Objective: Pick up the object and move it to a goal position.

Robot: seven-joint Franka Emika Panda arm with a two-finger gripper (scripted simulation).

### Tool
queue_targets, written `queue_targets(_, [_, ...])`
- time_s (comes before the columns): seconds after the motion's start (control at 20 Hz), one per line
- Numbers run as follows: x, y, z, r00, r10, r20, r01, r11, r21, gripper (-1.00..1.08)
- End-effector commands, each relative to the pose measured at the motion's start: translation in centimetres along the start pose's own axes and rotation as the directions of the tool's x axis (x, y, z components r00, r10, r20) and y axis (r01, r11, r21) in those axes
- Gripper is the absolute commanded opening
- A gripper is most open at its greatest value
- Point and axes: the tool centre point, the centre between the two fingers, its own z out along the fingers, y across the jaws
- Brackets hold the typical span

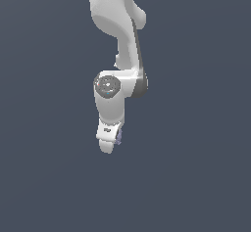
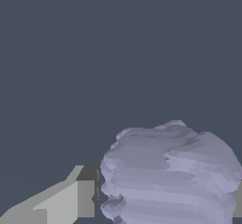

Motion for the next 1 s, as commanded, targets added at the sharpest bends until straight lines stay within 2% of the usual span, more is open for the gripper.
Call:
queue_targets(0.0, [2.1,-0.9,-2.1,1.000,-0.002,0.001,0.002,1.000,-0.002,-1.00])
queue_targets(0.65, [13.1,-5.5,-13.0,1.000,-0.002,0.000,0.002,1.000,-0.001,-1.00])
queue_targets(0.95, [16.4,-6.6,-16.2,1.000,-0.002,-0.001,0.002,1.000,-0.001,-1.00])
